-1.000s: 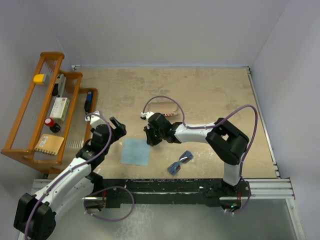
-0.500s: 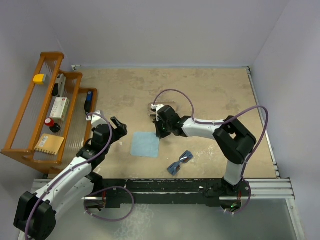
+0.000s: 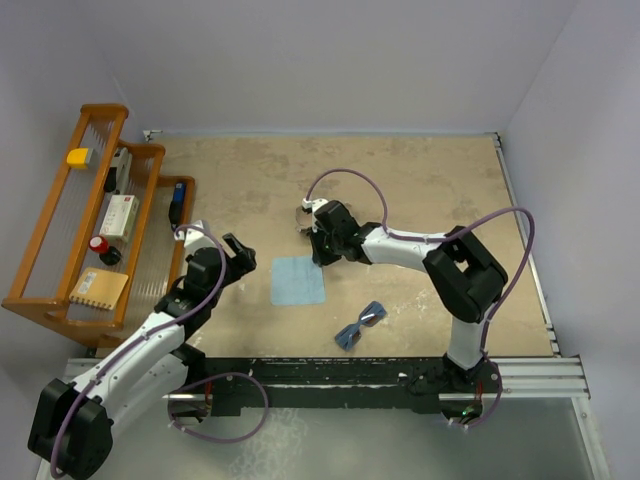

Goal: Organize the sunglasses
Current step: Fold the glasses cleaning cloth at the center of the board.

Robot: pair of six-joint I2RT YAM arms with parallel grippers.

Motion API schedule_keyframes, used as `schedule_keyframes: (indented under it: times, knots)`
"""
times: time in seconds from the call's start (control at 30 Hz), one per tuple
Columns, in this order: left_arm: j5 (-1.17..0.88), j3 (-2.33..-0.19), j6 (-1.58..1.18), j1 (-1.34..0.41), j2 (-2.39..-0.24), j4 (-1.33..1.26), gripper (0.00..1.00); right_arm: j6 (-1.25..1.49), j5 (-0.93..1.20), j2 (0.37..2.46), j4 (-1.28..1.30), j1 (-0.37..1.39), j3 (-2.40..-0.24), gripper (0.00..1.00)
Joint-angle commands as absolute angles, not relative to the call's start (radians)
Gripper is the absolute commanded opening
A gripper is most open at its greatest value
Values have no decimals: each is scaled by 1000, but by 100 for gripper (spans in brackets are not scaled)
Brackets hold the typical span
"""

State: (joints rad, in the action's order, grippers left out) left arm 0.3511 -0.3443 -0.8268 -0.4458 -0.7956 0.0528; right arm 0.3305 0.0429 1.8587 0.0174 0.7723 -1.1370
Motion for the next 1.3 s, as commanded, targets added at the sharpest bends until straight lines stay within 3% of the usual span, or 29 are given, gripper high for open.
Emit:
schedule_keyframes:
  times: [0.0, 0.17, 0.37, 0.63, 0.93, 1.27]
  knots:
    - [328, -325, -808, -449, -814, -17, 76, 316, 32, 1864, 25, 775, -1167, 0]
    - [309, -333, -800, -448, -920, -63, 78, 318, 31, 1855, 23, 775, -1155, 0]
    - [297, -343, -797, -451, -989, -112, 87, 316, 23, 1837, 14, 771, -1139, 0]
    - [275, -413, -751, -482, -1113, -150, 86, 325, 39, 1842, 5, 766, -1133, 0]
    - [277, -492, -706, -520, -1269, -188, 79, 329, 51, 1842, 1, 764, -1128, 0]
    - [266, -553, -654, -542, -1362, -186, 56, 338, 60, 1847, -5, 764, -1117, 0]
